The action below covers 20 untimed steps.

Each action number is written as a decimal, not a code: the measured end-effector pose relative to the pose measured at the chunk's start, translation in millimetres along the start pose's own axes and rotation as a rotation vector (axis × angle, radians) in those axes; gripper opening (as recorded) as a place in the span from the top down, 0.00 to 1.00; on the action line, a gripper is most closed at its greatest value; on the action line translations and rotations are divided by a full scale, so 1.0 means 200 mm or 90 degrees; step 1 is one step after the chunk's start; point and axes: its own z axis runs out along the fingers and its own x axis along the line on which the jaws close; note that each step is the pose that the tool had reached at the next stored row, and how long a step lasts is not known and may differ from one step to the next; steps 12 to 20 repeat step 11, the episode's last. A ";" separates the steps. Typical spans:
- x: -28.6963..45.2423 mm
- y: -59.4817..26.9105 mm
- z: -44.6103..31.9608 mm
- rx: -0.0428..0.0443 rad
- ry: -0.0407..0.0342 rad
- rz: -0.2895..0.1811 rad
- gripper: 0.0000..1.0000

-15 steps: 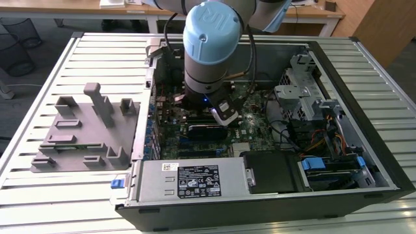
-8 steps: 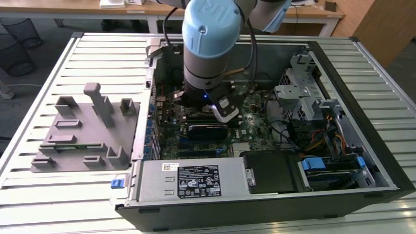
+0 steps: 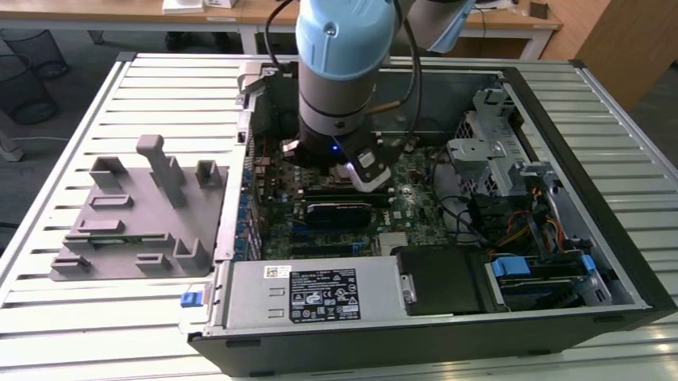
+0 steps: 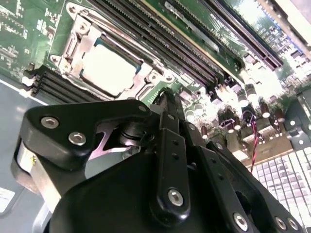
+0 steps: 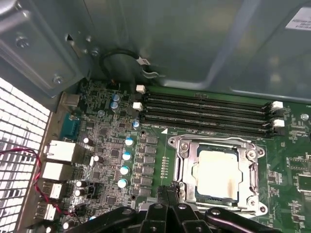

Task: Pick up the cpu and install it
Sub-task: 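Install the second cpu locking lever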

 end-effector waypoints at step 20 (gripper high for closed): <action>0.000 0.016 -0.048 -0.0048 -0.0004 0.000 0.89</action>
